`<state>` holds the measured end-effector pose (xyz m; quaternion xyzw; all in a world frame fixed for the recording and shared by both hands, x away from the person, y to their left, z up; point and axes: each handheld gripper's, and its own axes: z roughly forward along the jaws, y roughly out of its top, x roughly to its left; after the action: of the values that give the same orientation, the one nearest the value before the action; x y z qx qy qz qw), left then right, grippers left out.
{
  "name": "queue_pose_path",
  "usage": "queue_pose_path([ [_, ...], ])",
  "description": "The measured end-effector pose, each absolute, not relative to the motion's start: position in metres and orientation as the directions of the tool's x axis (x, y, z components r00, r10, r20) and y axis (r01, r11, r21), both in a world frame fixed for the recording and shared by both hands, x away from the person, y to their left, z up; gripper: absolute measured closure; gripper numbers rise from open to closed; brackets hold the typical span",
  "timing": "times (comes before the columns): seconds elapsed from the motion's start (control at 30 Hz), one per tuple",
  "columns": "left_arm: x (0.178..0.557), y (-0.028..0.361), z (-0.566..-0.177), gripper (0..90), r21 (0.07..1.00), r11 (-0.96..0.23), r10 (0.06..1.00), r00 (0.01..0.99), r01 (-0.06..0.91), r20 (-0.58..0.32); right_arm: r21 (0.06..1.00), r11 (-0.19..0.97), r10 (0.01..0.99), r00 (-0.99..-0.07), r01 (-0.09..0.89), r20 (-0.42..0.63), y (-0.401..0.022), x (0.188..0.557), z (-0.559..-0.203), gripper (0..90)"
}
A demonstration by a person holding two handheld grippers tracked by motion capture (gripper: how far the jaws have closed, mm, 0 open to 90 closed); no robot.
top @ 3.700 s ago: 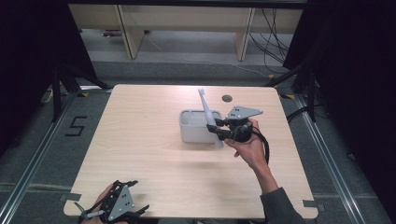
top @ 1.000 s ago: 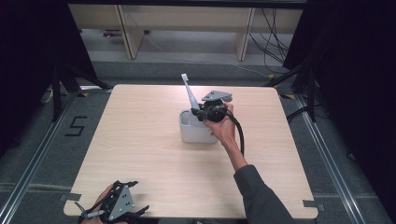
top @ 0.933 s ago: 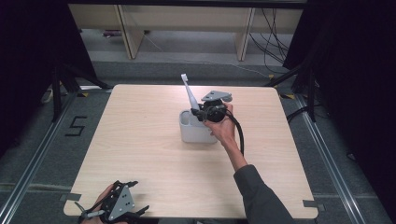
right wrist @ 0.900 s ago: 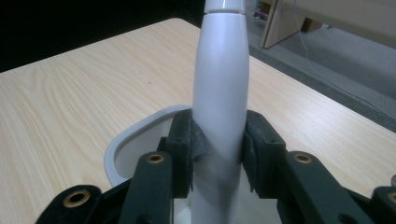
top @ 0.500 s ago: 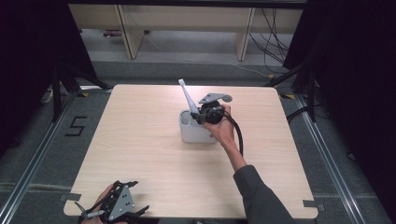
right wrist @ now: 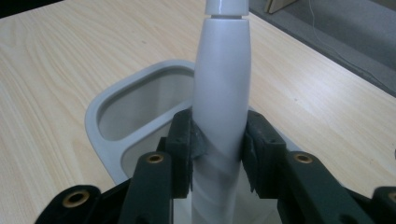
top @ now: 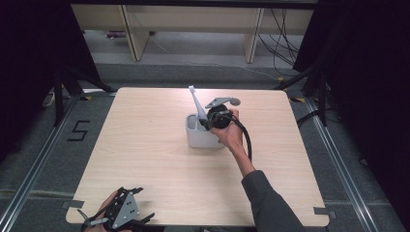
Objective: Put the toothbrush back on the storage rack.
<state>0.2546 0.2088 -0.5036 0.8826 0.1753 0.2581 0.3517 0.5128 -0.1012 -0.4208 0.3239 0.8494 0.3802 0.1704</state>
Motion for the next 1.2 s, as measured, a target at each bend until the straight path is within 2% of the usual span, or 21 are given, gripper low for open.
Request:
queue_pose_path([
  [0.37,0.2542,0.2085,-0.5034,14.9,0.719,-0.682,0.496,0.808,0.135,0.318,0.74,0.51,0.682,-0.731,0.438,-0.038,-0.1001,0.5122,-0.4234,66.2],
  [0.57,0.2542,0.2081,-0.5039,14.9,0.719,-0.682,0.494,0.808,0.133,0.321,0.762,0.499,0.678,-0.734,0.413,-0.046,-0.1004,0.5132,-0.4226,66.2],
  [0.7,0.2547,0.2085,-0.5033,14.9,0.704,-0.698,0.483,0.811,0.129,0.331,0.753,0.491,0.686,-0.728,0.437,-0.025,-0.1018,0.5126,-0.4214,64.9],
  [0.83,0.2547,0.2085,-0.5032,14.9,0.706,-0.696,0.487,0.81,0.132,0.328,0.761,0.477,0.694,-0.72,0.439,-0.019,-0.1016,0.5123,-0.4228,61.5],
  [0.97,0.2541,0.2079,-0.5038,14.9,0.712,-0.69,0.485,0.815,0.132,0.318,0.755,0.481,0.692,-0.722,0.446,-0.014,-0.1019,0.5114,-0.4206,54.0],
  [1.2,0.2538,0.2075,-0.5046,14.9,0.718,-0.683,0.487,0.815,0.131,0.314,0.755,0.48,0.695,-0.718,0.447,-0.017,-0.1039,0.5104,-0.4182,49.8],
])
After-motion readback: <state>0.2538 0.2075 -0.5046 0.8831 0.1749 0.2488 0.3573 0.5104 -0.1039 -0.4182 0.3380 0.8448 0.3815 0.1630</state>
